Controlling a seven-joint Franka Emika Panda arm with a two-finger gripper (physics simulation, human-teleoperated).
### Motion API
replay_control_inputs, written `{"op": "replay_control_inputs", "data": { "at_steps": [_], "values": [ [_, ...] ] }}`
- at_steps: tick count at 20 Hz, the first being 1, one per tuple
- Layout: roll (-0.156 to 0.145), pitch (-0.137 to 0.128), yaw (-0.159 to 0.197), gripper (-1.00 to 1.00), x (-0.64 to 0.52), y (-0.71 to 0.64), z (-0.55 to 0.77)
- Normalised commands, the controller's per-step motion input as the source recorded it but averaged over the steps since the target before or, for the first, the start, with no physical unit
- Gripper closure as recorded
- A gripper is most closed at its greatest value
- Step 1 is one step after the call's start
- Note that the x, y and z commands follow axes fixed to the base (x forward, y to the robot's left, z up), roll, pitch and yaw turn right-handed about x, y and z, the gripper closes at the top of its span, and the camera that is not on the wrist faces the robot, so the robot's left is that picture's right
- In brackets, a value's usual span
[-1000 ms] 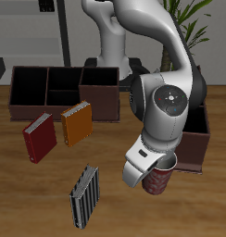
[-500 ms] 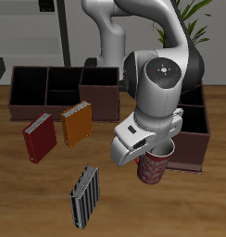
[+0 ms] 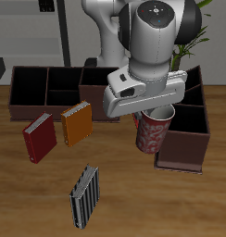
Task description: Place the red mug into the left desk caddy's left compartment and place the red book into the left desk caddy's back compartment and place the orange book into the back desk caddy's front compartment
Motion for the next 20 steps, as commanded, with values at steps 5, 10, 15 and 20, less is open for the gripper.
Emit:
{"op": "replay_control_inputs", "data": {
  "at_steps": [5,10,15,20],
  "values": [
    [0.003,-0.083,-0.162,1.0,-0.56,-0.15,0.55],
    [-0.035,-0.076,-0.138,1.0,-0.46,-0.23,0.47],
    [-0.011,-0.064,-0.127,1.0,-0.54,-0.22,0.41],
    [0.006,-0.042,-0.065,1.0,-0.39,-0.01,0.13]
  ]
}}
